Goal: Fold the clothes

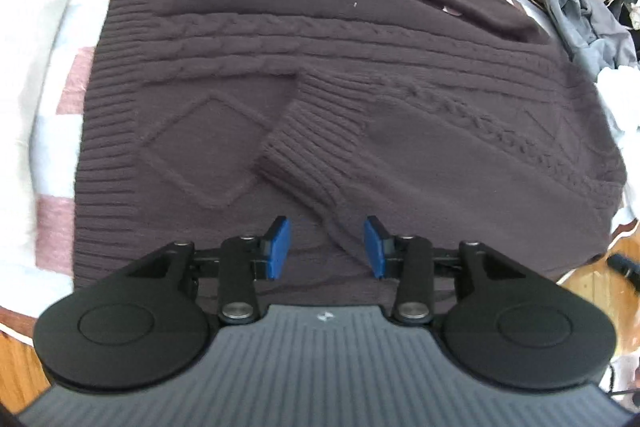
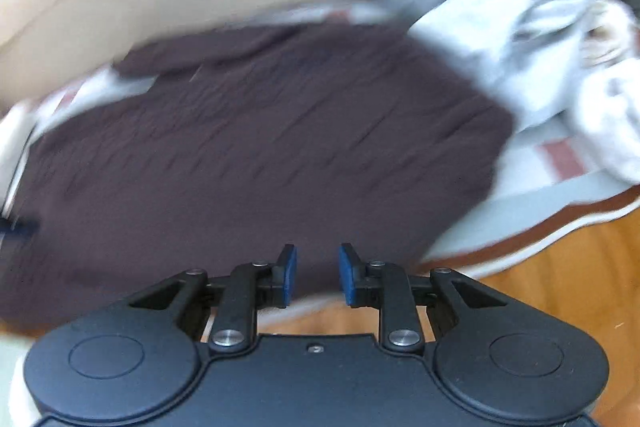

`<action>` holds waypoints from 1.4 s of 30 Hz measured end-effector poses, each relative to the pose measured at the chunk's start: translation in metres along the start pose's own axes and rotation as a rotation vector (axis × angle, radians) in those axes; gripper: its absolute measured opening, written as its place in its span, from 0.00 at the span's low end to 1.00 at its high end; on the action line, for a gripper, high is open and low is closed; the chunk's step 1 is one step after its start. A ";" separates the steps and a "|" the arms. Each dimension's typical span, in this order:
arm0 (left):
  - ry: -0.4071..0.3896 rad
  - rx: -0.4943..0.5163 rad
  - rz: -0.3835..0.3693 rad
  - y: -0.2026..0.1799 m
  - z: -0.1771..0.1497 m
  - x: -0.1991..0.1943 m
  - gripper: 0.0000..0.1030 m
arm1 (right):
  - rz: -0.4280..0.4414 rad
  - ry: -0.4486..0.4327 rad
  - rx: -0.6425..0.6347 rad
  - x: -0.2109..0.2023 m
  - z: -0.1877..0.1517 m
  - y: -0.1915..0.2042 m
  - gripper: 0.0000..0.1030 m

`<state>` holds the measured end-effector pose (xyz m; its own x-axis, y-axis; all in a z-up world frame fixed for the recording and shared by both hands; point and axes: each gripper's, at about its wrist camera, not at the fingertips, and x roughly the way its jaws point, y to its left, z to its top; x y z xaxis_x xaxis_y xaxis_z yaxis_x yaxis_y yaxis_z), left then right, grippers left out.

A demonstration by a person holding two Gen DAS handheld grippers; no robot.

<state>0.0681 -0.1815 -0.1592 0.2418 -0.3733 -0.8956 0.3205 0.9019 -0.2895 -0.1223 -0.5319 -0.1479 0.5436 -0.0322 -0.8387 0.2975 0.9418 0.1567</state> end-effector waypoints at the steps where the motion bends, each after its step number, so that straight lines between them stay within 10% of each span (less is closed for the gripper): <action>1: 0.002 0.006 -0.008 -0.001 -0.001 0.000 0.40 | 0.036 0.027 0.002 0.006 -0.002 0.003 0.27; 5: -0.008 0.028 -0.003 -0.003 -0.003 0.006 0.41 | 0.083 0.054 0.114 0.031 0.008 -0.008 0.28; 12: -0.018 0.076 0.113 -0.008 -0.003 0.007 0.44 | -0.165 0.135 0.142 0.038 -0.003 -0.027 0.38; 17: 0.030 0.054 0.182 -0.003 0.005 -0.003 0.44 | -0.141 0.028 0.171 0.009 0.005 -0.027 0.37; 25: -0.213 0.065 0.021 -0.001 0.067 -0.045 0.55 | 0.098 -0.188 -0.063 -0.017 0.084 0.031 0.39; 32: -0.218 -0.012 -0.077 0.036 0.117 -0.017 0.54 | 0.321 -0.126 -0.379 0.075 0.192 0.139 0.37; 42: -0.158 -0.111 -0.037 0.107 0.129 -0.001 0.55 | 0.064 0.000 -0.636 0.240 0.278 0.254 0.38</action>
<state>0.2199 -0.1129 -0.1452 0.3754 -0.4287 -0.8218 0.2308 0.9019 -0.3651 0.3024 -0.3936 -0.1644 0.5446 0.0307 -0.8381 -0.2595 0.9564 -0.1336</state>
